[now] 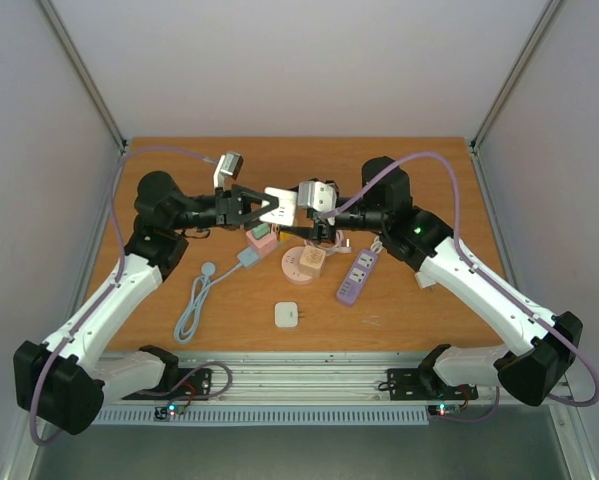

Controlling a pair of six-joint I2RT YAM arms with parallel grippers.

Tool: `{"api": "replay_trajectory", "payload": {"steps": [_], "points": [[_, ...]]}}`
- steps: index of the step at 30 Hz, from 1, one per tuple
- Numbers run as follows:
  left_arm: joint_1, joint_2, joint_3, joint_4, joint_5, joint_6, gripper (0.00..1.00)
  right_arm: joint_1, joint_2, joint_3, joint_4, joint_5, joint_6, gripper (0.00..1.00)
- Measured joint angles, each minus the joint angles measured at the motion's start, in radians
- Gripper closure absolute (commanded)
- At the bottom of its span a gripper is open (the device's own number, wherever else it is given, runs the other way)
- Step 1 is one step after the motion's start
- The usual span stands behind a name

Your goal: Insert the plug

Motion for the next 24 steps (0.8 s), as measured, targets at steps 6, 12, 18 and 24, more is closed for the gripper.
{"api": "replay_trajectory", "payload": {"steps": [6, 12, 18, 24], "points": [[-0.004, -0.030, 0.146, -0.523, -0.210, 0.366, 0.02, 0.005, -0.032, -0.039, -0.027, 0.090, 0.000, 0.59], [-0.005, -0.107, 0.239, -0.814, -0.388, 0.684, 0.01, 0.054, -0.040, -0.041, -0.132, 0.291, -0.019, 0.61], [-0.024, -0.075, 0.255, -0.933, -0.416, 0.808, 0.02, 0.110, 0.021, 0.028, -0.272, 0.449, -0.023, 0.63], [-0.074, -0.010, 0.255, -1.013, -0.416, 0.893, 0.08, 0.152, 0.083, 0.128, -0.365, 0.507, -0.022, 0.63]]}}
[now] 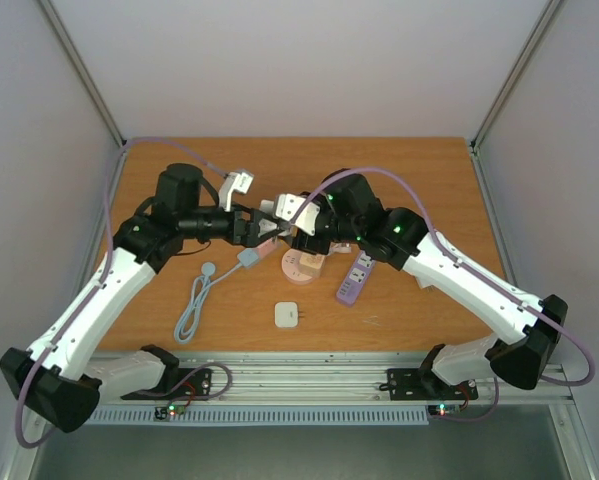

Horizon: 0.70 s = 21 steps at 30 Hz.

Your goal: Insert the plug

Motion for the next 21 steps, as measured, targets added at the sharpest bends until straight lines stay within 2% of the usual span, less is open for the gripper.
{"api": "replay_trajectory", "payload": {"steps": [6, 10, 13, 16, 21], "points": [[-0.014, 0.051, 0.000, -0.036, 0.009, 0.030, 0.18, 0.025, 0.030, 0.010, -0.045, 0.024, 0.002, 0.59], [-0.014, 0.056, 0.000, -0.039, 0.021, 0.025, 0.44, 0.028, 0.043, 0.013, -0.048, 0.025, 0.023, 0.53], [-0.010, 0.061, 0.002, -0.051, 0.022, 0.001, 0.58, 0.026, 0.042, 0.007, -0.050, 0.053, 0.028, 0.36], [-0.011, 0.065, 0.001, -0.055, 0.025, 0.004, 0.62, 0.020, 0.017, -0.041, -0.005, 0.048, 0.049, 0.21], [-0.014, 0.055, -0.008, -0.034, 0.045, 0.040, 0.63, -0.047, -0.102, -0.150, 0.067, -0.049, 0.114, 0.11]]}}
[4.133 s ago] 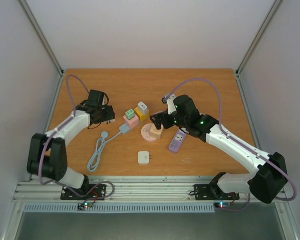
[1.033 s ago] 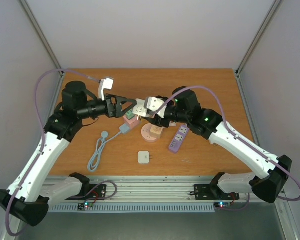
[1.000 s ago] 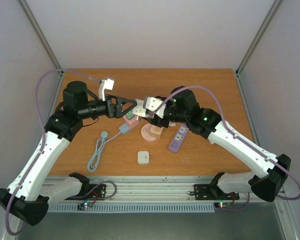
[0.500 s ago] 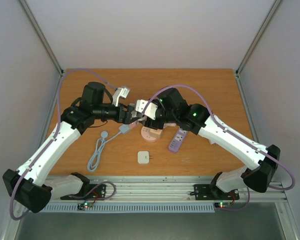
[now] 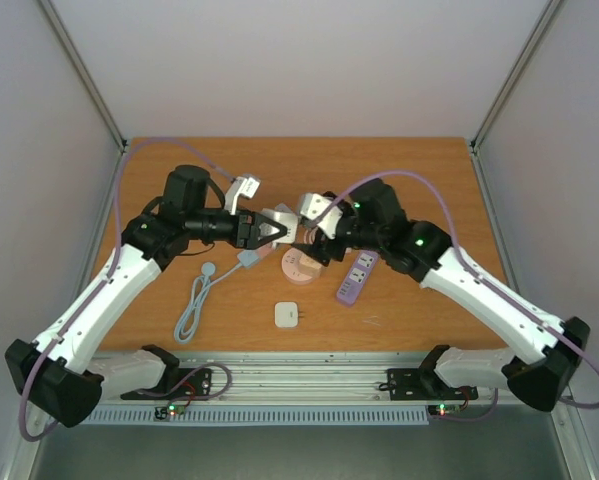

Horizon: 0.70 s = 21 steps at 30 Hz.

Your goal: Insert the plug

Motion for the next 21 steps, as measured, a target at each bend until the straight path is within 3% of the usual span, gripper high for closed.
{"api": "replay_trajectory", "payload": {"steps": [6, 10, 14, 21], "points": [[0.000, -0.051, -0.027, 0.127, 0.023, 0.030, 0.63, -0.060, -0.150, -0.073, 0.082, -0.118, 0.141, 0.06], [0.000, -0.056, -0.027, 0.270, 0.080, 0.034, 0.62, -0.129, -0.202, -0.090, 0.135, -0.306, 0.315, 0.11], [0.000, -0.057, -0.027, 0.380, 0.161, 0.037, 0.61, -0.222, -0.168, -0.038, 0.160, -0.560, 0.488, 0.10], [0.000, -0.057, -0.027, 0.592, 0.330, -0.009, 0.60, -0.227, -0.077, 0.026, 0.229, -0.724, 0.697, 0.12]]}}
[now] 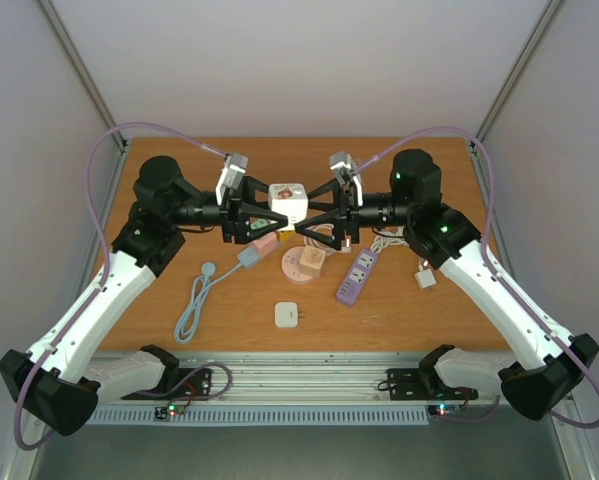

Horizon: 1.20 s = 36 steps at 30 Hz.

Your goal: Insert the plug

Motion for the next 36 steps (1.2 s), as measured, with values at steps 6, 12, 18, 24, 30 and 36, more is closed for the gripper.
{"api": "replay_trajectory", "payload": {"steps": [6, 12, 18, 24, 30, 36], "points": [[0.004, 0.000, -0.008, 0.092, 0.051, -0.054, 0.59, 0.003, 0.056, 0.033, 0.047, -0.100, 0.061, 0.27], [0.006, 0.001, -0.014, 0.144, 0.064, -0.113, 0.57, 0.006, 0.116, 0.122, 0.026, -0.201, 0.056, 0.50], [0.007, 0.002, -0.014, 0.133, 0.055, -0.132, 0.40, 0.006, 0.126, 0.140, -0.021, -0.205, 0.015, 0.69], [0.003, -0.003, -0.005, 0.000, -0.047, -0.086, 0.03, 0.014, 0.100, 0.107, -0.050, -0.109, -0.079, 0.74], [-0.002, -0.028, 0.024, -0.273, -0.227, -0.069, 0.01, 0.084, 0.054, 0.024, -0.078, 0.150, -0.275, 0.75], [-0.001, -0.041, 0.086, -0.502, -0.360, -0.039, 0.04, 0.235, 0.067, 0.001, -0.142, 0.439, -0.486, 0.76]]}}
